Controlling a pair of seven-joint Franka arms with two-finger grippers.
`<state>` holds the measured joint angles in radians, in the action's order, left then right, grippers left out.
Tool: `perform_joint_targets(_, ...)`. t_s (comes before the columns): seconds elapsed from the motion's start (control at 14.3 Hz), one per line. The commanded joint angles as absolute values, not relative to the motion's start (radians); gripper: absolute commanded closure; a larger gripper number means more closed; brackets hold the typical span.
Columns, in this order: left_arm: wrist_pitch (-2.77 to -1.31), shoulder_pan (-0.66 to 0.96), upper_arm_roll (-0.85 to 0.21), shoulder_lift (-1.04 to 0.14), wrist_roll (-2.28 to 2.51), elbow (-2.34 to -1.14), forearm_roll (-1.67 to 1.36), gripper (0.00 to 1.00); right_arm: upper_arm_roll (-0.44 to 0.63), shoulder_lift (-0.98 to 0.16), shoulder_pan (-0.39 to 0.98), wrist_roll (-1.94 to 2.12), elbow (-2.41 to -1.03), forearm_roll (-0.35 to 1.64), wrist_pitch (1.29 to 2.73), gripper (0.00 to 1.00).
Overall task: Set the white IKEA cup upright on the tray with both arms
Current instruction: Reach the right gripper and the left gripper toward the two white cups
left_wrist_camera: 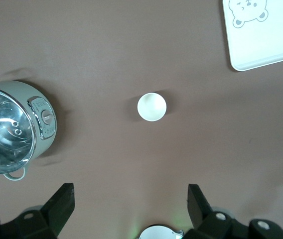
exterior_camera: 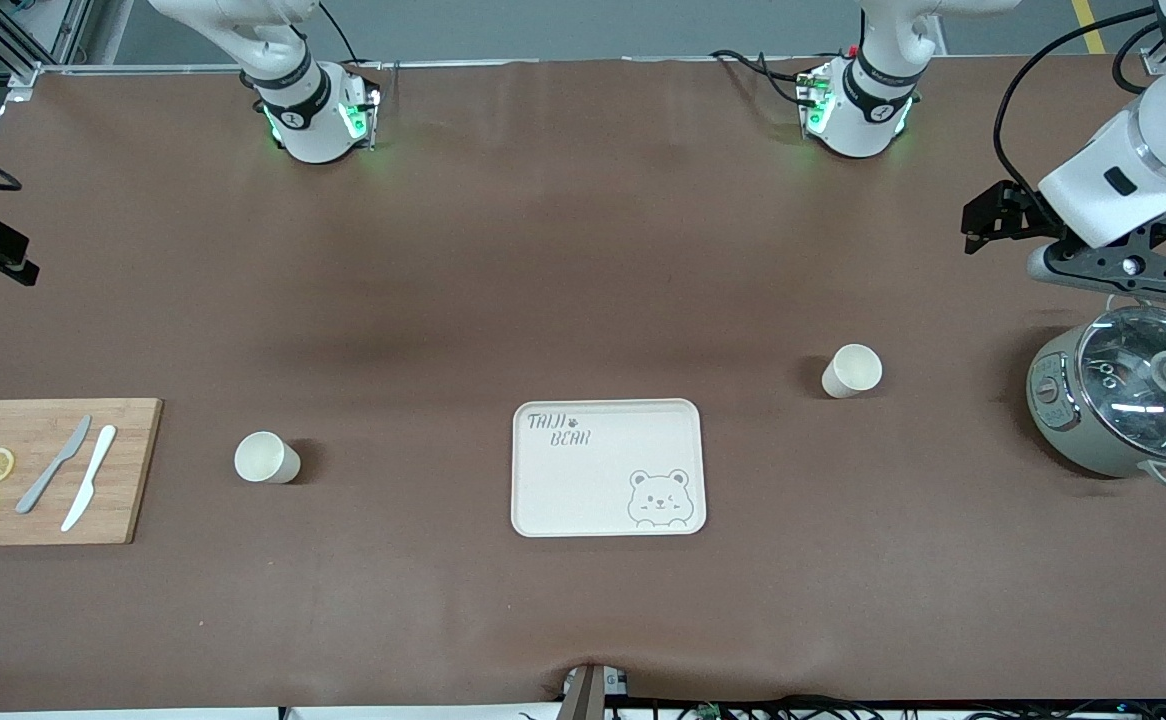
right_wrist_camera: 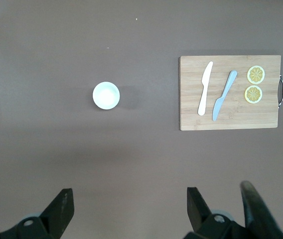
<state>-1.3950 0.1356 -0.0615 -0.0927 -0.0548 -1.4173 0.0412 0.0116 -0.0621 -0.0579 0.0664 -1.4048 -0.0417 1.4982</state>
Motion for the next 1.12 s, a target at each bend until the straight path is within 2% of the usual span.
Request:
perform_joint_targets(0.0,-1.385,0.135,-0.058,-0.089,-0.081,-1.413,0.060,0.00,0.006,-0.057,-0.069,0.052,-1.390,-0.060,1.502,0.00)
perform_joint_targets(0.21,-1.400,0.140,-0.061,-0.095,-0.097,-1.446,0.063,0.00,0.005,-0.057,-0.072,0.052,-1.385,-0.061,1.505,0.00)
perform_joint_targets(0.63,-1.785,0.135,-0.067,0.008,-0.100,-1.862,0.058,0.00,0.005,-0.057,-0.072,0.054,-1.384,-0.061,1.508,0.00)
perform_joint_targets(1.05,-2.072,0.089,-0.064,0.032,-0.113,-2.106,0.060,0.00,0.003,-0.060,-0.074,0.054,-1.384,-0.060,1.531,0.00)
